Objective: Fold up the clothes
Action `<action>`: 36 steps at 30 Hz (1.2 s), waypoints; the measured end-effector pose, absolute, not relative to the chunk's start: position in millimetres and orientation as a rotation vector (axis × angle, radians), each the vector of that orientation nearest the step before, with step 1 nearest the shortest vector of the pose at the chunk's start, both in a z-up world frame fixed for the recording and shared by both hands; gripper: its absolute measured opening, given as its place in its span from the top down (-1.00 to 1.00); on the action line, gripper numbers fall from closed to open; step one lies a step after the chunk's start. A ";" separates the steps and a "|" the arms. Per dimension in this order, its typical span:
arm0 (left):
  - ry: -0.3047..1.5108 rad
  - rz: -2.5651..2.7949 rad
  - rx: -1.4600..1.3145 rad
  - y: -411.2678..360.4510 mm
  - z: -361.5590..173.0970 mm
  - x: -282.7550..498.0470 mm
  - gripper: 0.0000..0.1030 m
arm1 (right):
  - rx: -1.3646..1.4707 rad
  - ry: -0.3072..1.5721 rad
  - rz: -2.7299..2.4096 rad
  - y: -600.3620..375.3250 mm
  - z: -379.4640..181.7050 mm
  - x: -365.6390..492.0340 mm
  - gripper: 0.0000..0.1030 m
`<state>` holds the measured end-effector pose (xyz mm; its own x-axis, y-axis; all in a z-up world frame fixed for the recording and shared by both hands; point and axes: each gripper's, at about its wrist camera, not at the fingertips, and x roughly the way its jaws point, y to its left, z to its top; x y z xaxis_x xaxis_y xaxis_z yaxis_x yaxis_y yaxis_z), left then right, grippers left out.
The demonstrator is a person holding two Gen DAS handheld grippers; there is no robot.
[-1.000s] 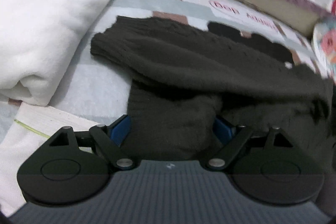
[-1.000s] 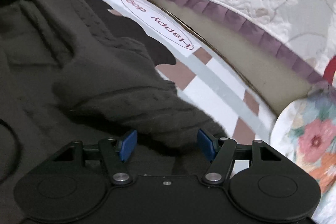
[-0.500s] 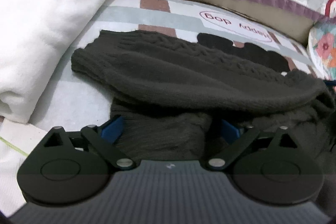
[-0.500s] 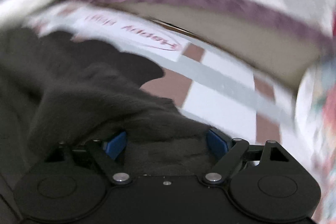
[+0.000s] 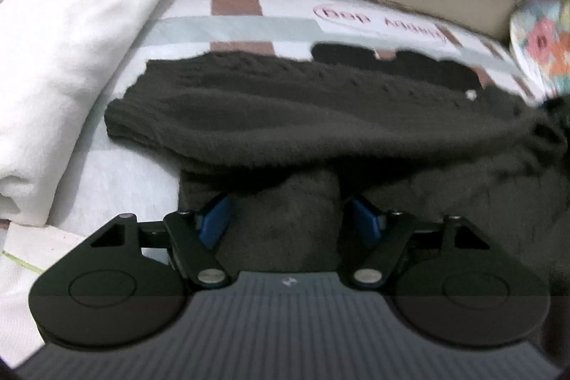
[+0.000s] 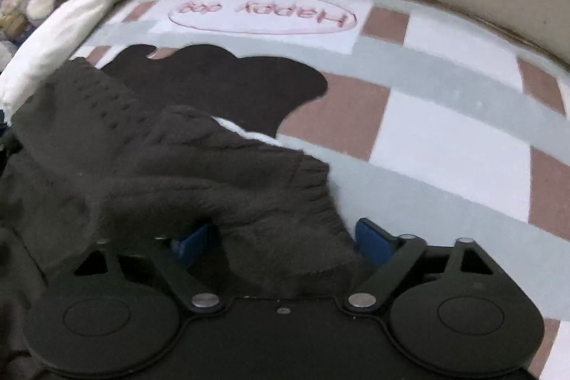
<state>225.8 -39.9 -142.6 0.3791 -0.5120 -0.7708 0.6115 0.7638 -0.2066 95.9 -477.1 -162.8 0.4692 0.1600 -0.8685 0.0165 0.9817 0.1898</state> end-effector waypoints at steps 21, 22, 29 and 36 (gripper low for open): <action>0.534 -0.485 0.261 -163.9 -3.3 320.5 0.73 | 0.104 0.336 -0.584 -555.2 12.2 98.8 0.59; 0.603 -0.437 0.238 -165.4 -17.6 330.4 0.50 | 0.143 0.344 -0.569 -564.6 8.3 106.5 0.37; 0.815 -0.388 0.085 -107.4 -77.5 277.6 -0.03 | 0.332 0.526 -0.509 -554.1 -41.2 52.0 -0.26; 0.973 -0.375 -0.108 -34.8 -113.5 243.0 -0.11 | 0.621 0.637 -0.492 -537.5 -124.1 -69.2 -0.27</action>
